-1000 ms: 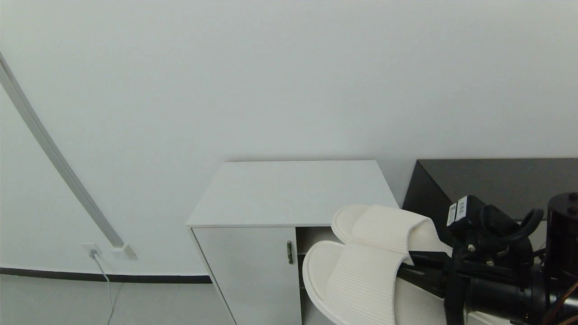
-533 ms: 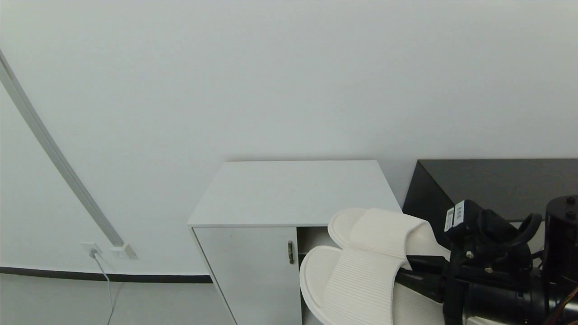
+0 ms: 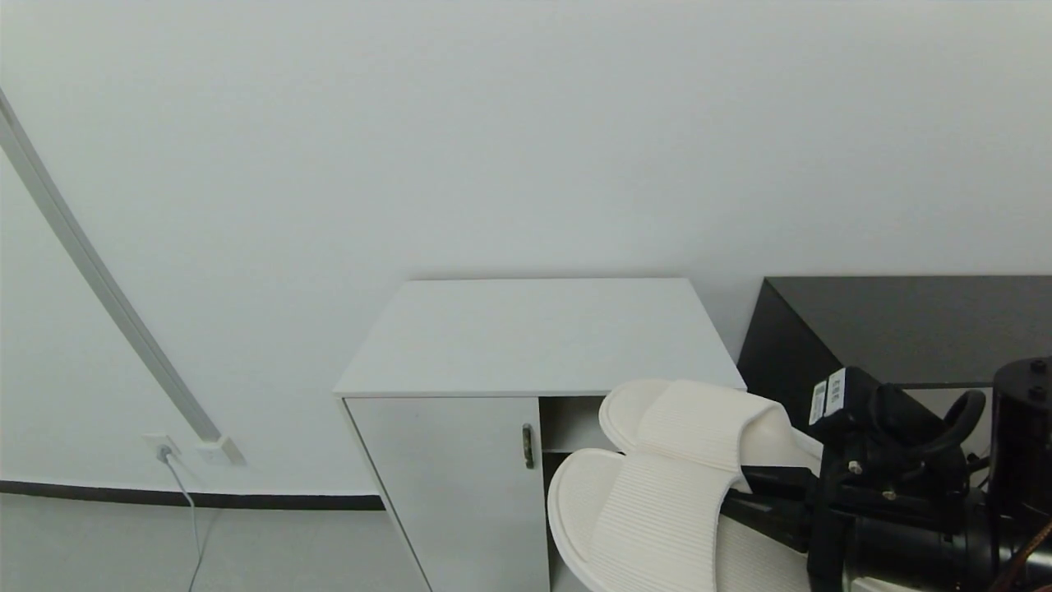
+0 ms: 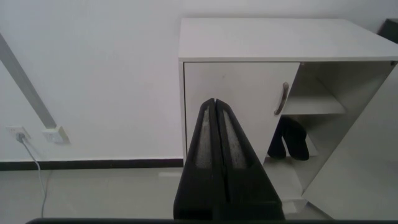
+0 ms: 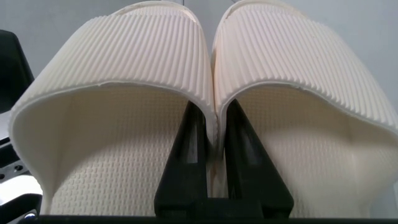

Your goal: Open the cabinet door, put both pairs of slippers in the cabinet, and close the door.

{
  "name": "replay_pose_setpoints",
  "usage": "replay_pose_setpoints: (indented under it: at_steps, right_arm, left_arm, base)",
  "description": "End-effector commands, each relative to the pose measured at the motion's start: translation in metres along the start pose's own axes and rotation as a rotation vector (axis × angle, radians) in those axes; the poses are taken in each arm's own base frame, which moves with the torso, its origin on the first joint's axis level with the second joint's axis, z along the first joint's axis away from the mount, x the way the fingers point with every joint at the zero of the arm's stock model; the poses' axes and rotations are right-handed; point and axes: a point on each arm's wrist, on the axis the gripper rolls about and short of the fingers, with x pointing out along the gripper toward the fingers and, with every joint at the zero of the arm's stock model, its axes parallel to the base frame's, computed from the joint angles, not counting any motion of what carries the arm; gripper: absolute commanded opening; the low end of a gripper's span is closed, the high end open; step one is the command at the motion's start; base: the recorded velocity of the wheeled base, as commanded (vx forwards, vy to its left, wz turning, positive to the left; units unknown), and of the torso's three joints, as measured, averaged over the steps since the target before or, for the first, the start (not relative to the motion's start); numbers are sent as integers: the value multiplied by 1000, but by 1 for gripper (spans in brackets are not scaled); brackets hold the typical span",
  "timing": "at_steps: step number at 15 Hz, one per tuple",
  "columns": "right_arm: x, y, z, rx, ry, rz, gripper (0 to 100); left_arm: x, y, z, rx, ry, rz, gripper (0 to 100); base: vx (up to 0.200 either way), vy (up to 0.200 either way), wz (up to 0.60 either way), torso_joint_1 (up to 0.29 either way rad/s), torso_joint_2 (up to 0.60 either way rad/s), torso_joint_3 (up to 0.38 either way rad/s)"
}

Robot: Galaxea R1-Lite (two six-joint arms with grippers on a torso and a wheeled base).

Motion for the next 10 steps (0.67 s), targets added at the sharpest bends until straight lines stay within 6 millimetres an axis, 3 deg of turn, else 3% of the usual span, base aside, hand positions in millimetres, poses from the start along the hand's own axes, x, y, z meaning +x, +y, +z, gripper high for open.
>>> replay_pose_setpoints:
  at_steps: [1,10]
  right_arm:
    - [0,0,0,0,0,1,0]
    - [0,0,-1,0,3,1,0]
  left_arm:
    - [0,0,0,0,1,0,0]
    - [0,0,0,0,1,0,0]
  base:
    - [0,0,0,-168,344,188]
    - [0,0,0,-162,370,210]
